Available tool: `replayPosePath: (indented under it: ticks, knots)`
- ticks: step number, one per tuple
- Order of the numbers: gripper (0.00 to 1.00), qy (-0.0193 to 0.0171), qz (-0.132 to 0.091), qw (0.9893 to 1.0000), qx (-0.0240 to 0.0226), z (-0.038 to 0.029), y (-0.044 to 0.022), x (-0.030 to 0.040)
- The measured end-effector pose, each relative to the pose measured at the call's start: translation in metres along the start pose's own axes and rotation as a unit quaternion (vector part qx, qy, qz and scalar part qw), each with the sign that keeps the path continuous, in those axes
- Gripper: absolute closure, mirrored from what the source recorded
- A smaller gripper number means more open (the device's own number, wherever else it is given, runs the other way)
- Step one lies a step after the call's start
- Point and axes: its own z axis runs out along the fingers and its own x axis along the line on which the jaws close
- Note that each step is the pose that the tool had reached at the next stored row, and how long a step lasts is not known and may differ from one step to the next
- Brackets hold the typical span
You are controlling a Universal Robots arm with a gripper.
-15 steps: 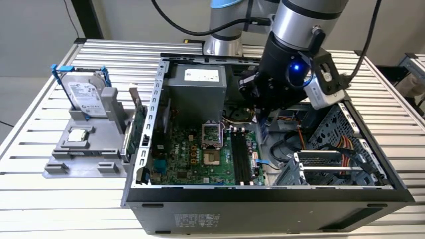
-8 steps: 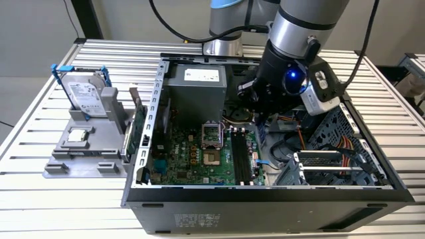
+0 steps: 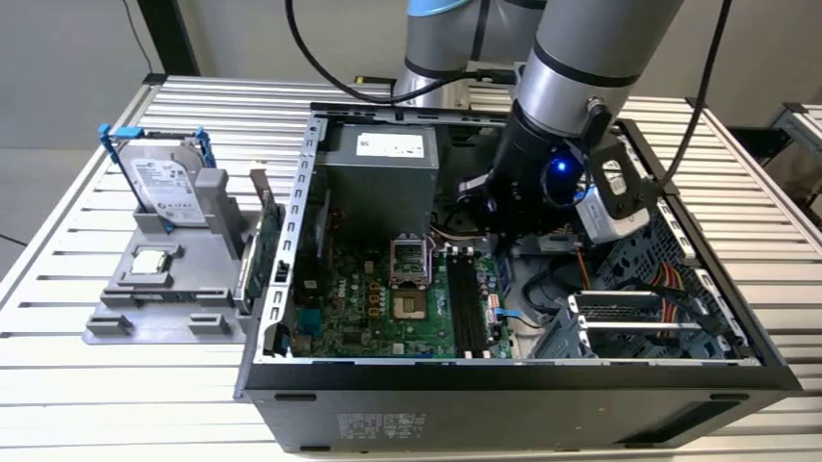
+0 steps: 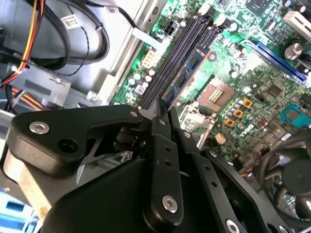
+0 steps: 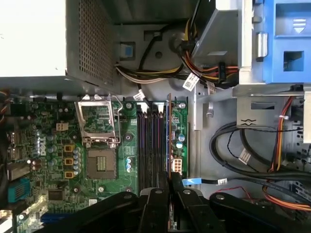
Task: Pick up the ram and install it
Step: 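Insert the ram into the slot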
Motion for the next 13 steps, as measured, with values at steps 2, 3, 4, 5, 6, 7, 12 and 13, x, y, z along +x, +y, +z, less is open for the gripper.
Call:
replayPosePath:
  ticks: [2, 3, 4, 5, 6, 7, 12, 13]
  knots:
    - [1.0, 0.0, 0.0, 1.0, -0.0001, 0.0036, -0.0017, -0.0002]
    - [1.0, 0.0, 0.0, 1.0, 0.0, 0.0054, -0.0025, -0.0003]
    - [1.0, 0.0, 0.0, 1.0, 0.0, 0.0073, -0.0035, -0.0004]
    - [1.0, 0.0, 0.0, 1.0, -0.0001, 0.0092, -0.0045, -0.0005]
    - [1.0, 0.0, 0.0, 1.0, -0.0001, 0.0109, -0.0051, -0.0005]
    - [1.0, 0.0, 0.0, 1.0, 0.0, 0.0127, -0.0058, -0.0006]
    - [1.0, -0.0001, 0.0, 1.0, 0.0, 0.0219, -0.009, -0.0011]
    - [1.0, -0.0001, 0.0, 1.0, -0.0001, 0.0237, -0.0094, -0.0011]
